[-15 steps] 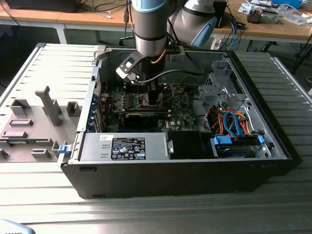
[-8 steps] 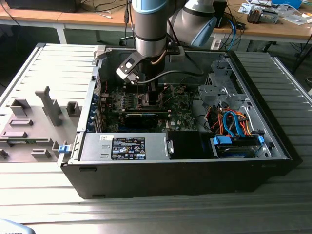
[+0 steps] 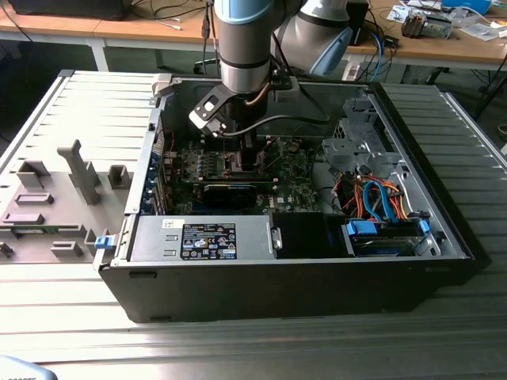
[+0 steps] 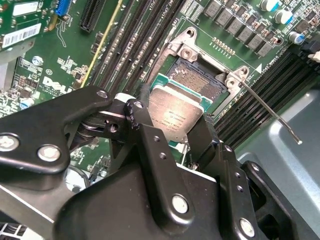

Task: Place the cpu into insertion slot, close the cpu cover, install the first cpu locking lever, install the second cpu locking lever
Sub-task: 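Place the cpu into insertion slot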

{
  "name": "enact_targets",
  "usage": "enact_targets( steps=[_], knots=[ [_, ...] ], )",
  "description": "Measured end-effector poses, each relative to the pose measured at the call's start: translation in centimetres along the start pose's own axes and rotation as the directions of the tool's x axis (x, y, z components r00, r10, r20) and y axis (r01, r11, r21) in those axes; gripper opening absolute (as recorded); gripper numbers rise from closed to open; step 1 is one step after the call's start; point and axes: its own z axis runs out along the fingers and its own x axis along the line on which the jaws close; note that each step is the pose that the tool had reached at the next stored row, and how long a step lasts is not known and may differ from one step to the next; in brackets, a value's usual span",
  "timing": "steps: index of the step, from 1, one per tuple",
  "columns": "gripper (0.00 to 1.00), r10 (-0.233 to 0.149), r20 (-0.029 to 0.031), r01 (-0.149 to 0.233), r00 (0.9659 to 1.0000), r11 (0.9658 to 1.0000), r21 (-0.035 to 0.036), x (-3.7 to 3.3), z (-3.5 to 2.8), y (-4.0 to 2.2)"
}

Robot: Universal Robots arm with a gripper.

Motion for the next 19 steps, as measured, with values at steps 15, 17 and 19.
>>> enact_targets(
  steps=[15,17,19],
  knots=[
    [0.55,0.007,0.0004,-0.007,1.0,1.0,-0.0002,0.12,0.38,-0.03],
    [0.55,0.008,0.0005,-0.008,1.0,1.0,-0.0002,0.15,0.41,-0.04],
    [0.55,0.021,0.0014,-0.021,0.9998,0.9998,-0.0005,0.21,0.5,-0.05]
  ],
)
